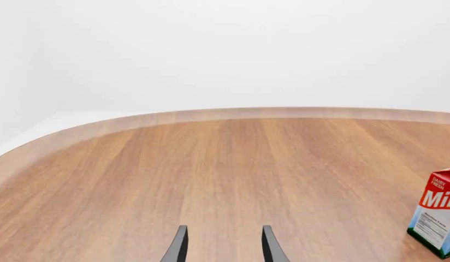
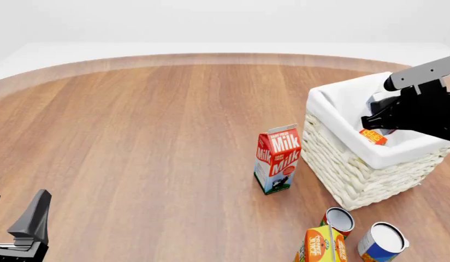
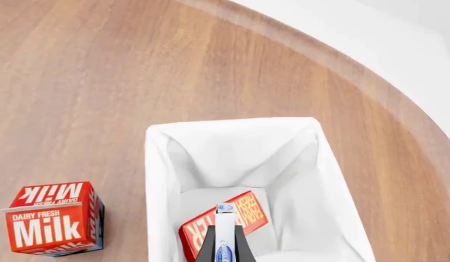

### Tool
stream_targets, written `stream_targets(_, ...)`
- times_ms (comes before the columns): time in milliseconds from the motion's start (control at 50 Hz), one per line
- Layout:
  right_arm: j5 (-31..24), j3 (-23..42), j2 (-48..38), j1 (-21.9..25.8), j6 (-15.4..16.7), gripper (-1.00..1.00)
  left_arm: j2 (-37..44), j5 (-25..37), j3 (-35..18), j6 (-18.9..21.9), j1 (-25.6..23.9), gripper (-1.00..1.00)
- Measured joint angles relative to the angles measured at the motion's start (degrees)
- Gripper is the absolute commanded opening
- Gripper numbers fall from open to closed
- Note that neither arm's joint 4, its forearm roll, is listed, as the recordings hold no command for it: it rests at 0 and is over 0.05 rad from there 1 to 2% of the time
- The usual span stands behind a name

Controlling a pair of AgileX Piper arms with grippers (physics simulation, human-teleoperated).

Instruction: Pick up the cream cheese box and the butter, and put them in the basket.

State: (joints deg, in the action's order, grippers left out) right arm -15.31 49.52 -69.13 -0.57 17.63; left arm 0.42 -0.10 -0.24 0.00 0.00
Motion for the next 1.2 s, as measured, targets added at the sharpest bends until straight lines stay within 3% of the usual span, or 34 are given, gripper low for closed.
stream_targets(260, 0.56, -0.32, -0.39, -0.26, 0.04, -1.0, 0.0, 0.0, 0.0, 0.0, 0.0, 1.0)
stream_targets(280, 0.64, -0.36, -0.4, -0.34, 0.09, 1.0, 0.0, 0.0, 0.0, 0.0, 0.0, 1.0)
stream_targets(900, 0.31, 0.43, 1.2, -0.44, 0.12, 1.0, 0.0, 0.0, 0.0, 0.0, 0.0, 1.0)
stream_targets(1200, -4.01, 3.42, 5.14, 1.52, -0.18, 1.0, 0.0, 0.0, 0.0, 0.0, 0.0, 1.0)
